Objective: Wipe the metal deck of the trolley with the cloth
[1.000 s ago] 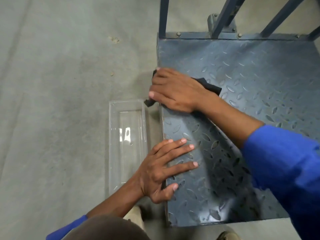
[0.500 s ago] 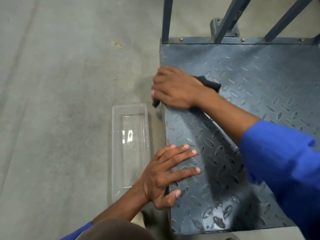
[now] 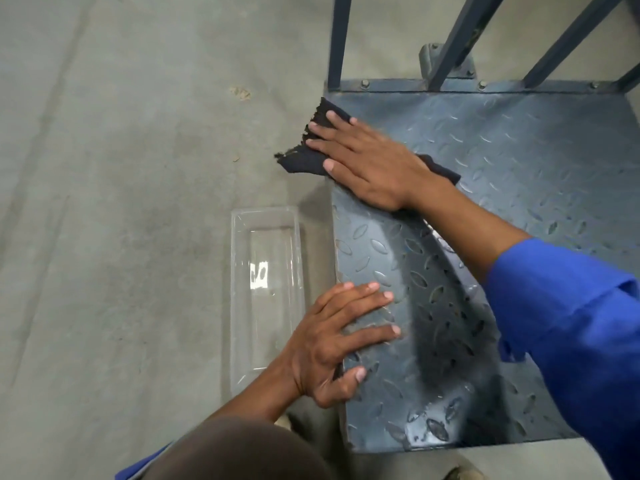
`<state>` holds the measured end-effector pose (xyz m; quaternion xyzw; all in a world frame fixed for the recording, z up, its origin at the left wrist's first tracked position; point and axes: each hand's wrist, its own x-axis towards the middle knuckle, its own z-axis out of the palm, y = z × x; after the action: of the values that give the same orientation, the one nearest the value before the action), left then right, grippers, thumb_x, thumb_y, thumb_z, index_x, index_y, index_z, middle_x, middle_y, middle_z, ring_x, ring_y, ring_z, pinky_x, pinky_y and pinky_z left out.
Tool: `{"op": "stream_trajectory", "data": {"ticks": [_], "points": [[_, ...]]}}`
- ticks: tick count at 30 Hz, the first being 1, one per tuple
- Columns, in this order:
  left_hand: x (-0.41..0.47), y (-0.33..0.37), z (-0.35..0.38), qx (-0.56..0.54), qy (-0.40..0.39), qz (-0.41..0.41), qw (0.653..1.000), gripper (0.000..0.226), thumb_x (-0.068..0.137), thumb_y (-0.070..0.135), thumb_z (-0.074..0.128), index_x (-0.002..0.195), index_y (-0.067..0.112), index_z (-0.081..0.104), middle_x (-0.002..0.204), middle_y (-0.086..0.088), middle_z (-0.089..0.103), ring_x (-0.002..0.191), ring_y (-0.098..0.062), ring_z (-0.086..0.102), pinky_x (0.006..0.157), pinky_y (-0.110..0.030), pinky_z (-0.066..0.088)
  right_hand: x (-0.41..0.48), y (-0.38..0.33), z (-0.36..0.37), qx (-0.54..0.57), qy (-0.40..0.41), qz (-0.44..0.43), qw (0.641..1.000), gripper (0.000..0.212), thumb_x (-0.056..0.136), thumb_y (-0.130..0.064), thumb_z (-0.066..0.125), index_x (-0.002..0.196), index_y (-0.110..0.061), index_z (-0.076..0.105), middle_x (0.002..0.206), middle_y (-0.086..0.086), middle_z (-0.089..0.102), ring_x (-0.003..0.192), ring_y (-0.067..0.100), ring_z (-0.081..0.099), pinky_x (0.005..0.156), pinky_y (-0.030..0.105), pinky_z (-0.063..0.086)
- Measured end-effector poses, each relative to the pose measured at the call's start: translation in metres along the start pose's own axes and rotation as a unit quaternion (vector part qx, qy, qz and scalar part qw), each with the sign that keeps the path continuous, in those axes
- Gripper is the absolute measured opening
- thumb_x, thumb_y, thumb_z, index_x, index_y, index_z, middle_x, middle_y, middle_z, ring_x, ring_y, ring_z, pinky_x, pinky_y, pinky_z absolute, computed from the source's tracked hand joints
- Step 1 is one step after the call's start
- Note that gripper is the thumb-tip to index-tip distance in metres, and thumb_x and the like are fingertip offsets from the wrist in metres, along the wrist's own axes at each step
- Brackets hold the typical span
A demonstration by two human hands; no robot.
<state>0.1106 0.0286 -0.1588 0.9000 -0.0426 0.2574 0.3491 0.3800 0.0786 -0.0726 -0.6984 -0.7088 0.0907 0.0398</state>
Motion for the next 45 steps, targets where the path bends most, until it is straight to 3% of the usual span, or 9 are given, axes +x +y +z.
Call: {"op": "stream_trajectory", "data": {"ticks": [3,7,12,16,24,29,34,41,45], "points": [[0.000,0.002,0.001,-0.006,0.008,-0.005,1.000,0.059,0.088,0.040,0.046,0.135,0.013,0.070,0.155,-0.019,0.056,0.151,-0.037,0.046,0.123,-0.052,0.028,-0.013,-0.002,0.002,-0.002,-0.006,0.017,1.000,0.059,0.114,-0.049,0.016,0.168,-0.026,0.014,0.176,-0.007,0.005,0.162,0.011,-0.006,0.133,0.040,-0.001],[-0.002,0.000,0.006,-0.020,0.019,-0.020,0.999,0.059,0.099,0.047,0.038,0.132,0.012,0.072,0.153,-0.020,0.057,0.150,-0.038,0.047,0.123,-0.055,0.028,-0.002,0.000,0.001,-0.010,-0.011,0.041,0.999,0.061,0.112,-0.054,0.015,0.168,-0.031,0.011,0.176,-0.009,0.003,0.162,0.009,-0.008,0.133,0.041,-0.002],[-0.001,0.001,0.007,-0.021,0.023,-0.017,0.999,0.060,0.097,0.046,0.040,0.126,0.009,0.077,0.153,-0.020,0.057,0.150,-0.037,0.047,0.123,-0.054,0.027,0.027,0.003,-0.009,0.000,-0.020,0.043,0.999,0.060,0.108,-0.062,0.020,0.161,-0.038,0.034,0.173,-0.011,0.021,0.162,0.011,0.000,0.132,0.041,-0.002],[-0.001,0.003,0.002,-0.005,0.004,-0.007,1.000,0.060,0.086,0.037,0.046,0.129,0.009,0.076,0.156,-0.019,0.055,0.153,-0.035,0.044,0.124,-0.055,0.028,0.023,-0.011,-0.005,-0.002,-0.010,0.053,0.999,0.063,0.108,-0.063,0.024,0.158,-0.029,0.041,0.171,-0.006,0.028,0.163,0.014,0.002,0.132,0.042,-0.001],[-0.004,0.002,0.010,-0.032,0.049,-0.020,0.998,0.063,0.104,0.047,0.031,0.129,0.009,0.074,0.153,-0.020,0.057,0.150,-0.037,0.047,0.124,-0.054,0.027,-0.008,-0.019,0.004,-0.012,0.009,-0.036,0.999,0.050,0.112,-0.051,0.024,0.141,-0.032,0.060,0.148,-0.012,0.055,0.159,0.015,0.022,0.132,0.041,0.010],[-0.005,0.002,0.010,-0.026,0.042,-0.021,0.999,0.063,0.105,0.048,0.029,0.130,0.011,0.073,0.154,-0.020,0.056,0.151,-0.036,0.046,0.124,-0.054,0.026,0.035,0.008,-0.007,-0.008,0.000,0.025,1.000,0.057,0.110,-0.055,0.017,0.149,-0.032,0.053,0.157,-0.011,0.048,0.160,0.014,0.015,0.132,0.043,0.008],[-0.004,0.003,0.009,-0.029,0.047,-0.015,0.998,0.062,0.105,0.048,0.029,0.133,0.012,0.071,0.155,-0.020,0.056,0.151,-0.037,0.046,0.124,-0.054,0.027,0.002,-0.020,0.003,-0.004,0.028,0.032,0.999,0.058,0.111,-0.056,0.019,0.152,-0.029,0.049,0.162,-0.008,0.042,0.162,0.014,0.012,0.132,0.044,0.009],[-0.005,0.002,0.012,-0.040,0.054,-0.022,0.997,0.064,0.105,0.048,0.029,0.130,0.009,0.073,0.154,-0.021,0.056,0.151,-0.038,0.046,0.125,-0.055,0.025,0.018,-0.002,-0.008,0.017,0.004,0.057,0.998,0.061,0.107,-0.068,0.017,0.156,-0.041,0.041,0.169,-0.015,0.029,0.162,0.010,0.006,0.132,0.046,0.005],[-0.005,0.003,0.009,-0.034,0.045,-0.023,0.998,0.065,0.105,0.048,0.029,0.129,0.008,0.075,0.156,-0.020,0.055,0.151,-0.038,0.045,0.125,-0.055,0.025,0.015,-0.005,-0.007,0.014,0.024,0.103,0.994,0.063,0.109,-0.061,0.015,0.165,-0.035,0.026,0.174,-0.013,0.016,0.162,0.011,0.001,0.132,0.044,0.003]]}}
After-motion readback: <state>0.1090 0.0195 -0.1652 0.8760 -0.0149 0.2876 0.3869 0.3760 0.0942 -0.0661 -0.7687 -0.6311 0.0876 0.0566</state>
